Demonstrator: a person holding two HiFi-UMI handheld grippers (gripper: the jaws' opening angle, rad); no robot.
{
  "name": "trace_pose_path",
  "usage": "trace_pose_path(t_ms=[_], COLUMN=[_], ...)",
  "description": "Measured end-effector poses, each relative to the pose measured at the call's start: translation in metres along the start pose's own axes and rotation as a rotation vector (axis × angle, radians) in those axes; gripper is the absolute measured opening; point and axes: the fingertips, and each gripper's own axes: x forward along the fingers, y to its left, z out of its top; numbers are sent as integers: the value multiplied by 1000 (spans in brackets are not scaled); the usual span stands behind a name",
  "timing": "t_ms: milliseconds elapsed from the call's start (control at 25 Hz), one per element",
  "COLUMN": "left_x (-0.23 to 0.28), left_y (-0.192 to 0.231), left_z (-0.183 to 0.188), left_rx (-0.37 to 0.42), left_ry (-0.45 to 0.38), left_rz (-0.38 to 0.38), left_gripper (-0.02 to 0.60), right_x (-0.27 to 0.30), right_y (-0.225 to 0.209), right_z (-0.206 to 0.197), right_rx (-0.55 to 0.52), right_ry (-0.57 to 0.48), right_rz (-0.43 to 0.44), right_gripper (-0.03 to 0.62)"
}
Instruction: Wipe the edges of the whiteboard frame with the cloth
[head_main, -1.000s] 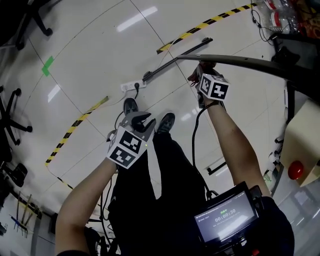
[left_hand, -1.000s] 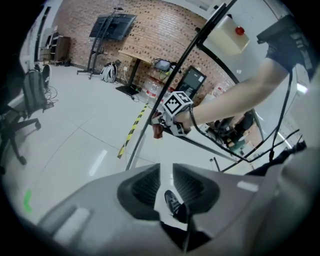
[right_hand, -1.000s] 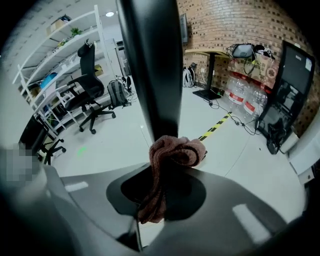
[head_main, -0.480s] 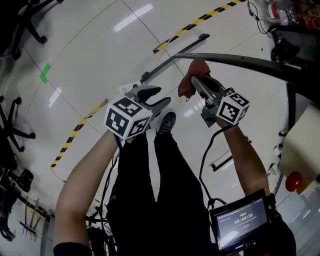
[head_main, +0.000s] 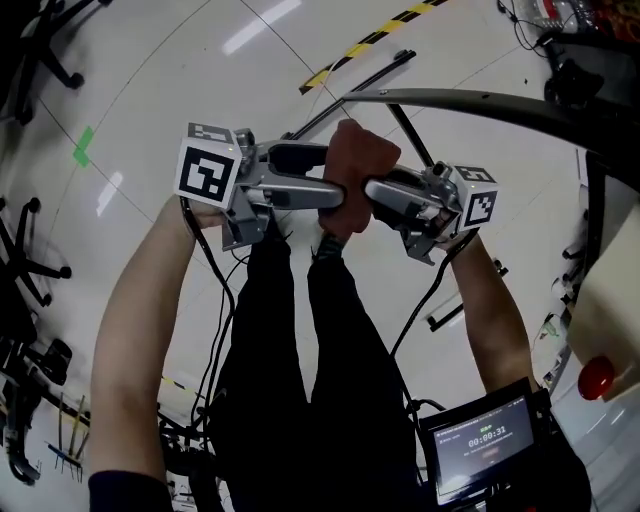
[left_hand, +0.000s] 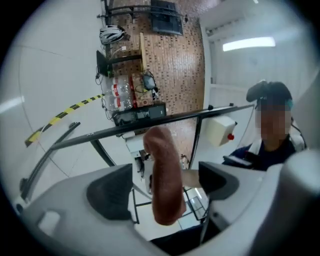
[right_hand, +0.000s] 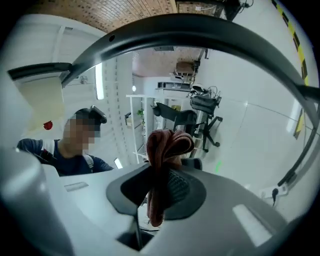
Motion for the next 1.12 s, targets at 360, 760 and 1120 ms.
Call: trace_pose_path(t_ms=[360,760,1120], left_x=[24,-41,35], left_y=[3,150,214], left_z=[2,40,44], left_rx=[93,214,600], left_ry=[3,-83,437], left_rz=[17,856,980], left_gripper=[77,75,75], right_x=[-11,-65,-86], right_y=[-13,-37,-45], right_z=[8,-30,-77], right_rx=[3,-85,-65], right_ry=[-22,-3,18], right_rz=[-67,-424,-546], right_gripper=[57,77,50])
